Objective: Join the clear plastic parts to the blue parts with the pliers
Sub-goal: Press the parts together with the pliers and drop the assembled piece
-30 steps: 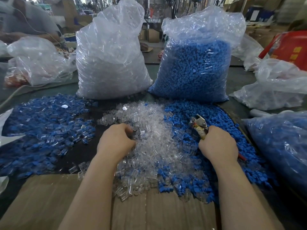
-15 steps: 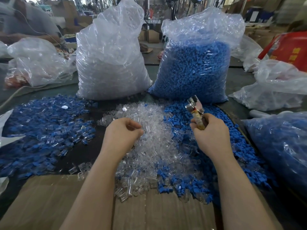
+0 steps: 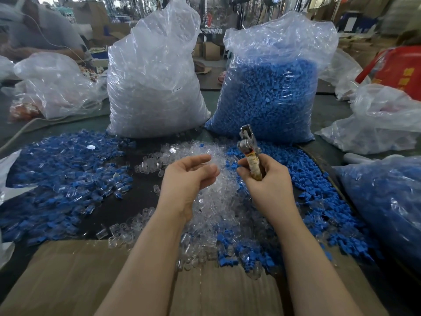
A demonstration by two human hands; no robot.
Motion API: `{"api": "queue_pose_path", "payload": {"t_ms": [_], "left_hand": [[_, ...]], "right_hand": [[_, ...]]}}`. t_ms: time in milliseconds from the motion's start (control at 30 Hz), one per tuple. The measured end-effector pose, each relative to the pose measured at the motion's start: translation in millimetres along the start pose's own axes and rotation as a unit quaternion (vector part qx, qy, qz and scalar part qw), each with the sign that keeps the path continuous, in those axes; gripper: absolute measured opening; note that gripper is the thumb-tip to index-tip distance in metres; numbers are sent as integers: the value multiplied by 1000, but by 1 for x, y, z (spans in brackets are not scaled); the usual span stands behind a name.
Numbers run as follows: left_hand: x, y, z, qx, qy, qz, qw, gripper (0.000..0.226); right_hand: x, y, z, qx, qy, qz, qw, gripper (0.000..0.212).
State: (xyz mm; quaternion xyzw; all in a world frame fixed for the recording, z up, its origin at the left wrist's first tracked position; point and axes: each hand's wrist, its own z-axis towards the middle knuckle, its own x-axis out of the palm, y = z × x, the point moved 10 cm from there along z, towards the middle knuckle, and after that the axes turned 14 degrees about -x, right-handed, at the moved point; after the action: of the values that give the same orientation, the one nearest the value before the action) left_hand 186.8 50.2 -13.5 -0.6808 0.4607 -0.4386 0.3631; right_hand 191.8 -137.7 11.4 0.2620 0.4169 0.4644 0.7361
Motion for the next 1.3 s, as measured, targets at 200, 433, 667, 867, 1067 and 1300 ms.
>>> {"api": "queue_pose_path", "payload": {"t_ms": [200,433,667,867,1067,1300], "left_hand": [[7,1,-6,13,-8,2,1000,14],[6,-5,-12,45,-44,16,998,8],[10,-9,-17,66,-63,41,995,4],[17,-14,-23,107,-86,96,986,10],[20,-20,-28,152,-110,138,973,18],[21,-24,-30,188,-121,183,957,13]], "right_hand": [[1,3,0,-9,-4,-3,1000,12],[2,13,-1,-26,-10,-1,1000,19],[2,24,-3,-57,-26,-26,998,16],[-2,23,-5,-50,-51,-32,997,24],[1,18,-2,-40,-38,-24,998,21],[6,16,-1,-37,-13,-2,999,8]]}}
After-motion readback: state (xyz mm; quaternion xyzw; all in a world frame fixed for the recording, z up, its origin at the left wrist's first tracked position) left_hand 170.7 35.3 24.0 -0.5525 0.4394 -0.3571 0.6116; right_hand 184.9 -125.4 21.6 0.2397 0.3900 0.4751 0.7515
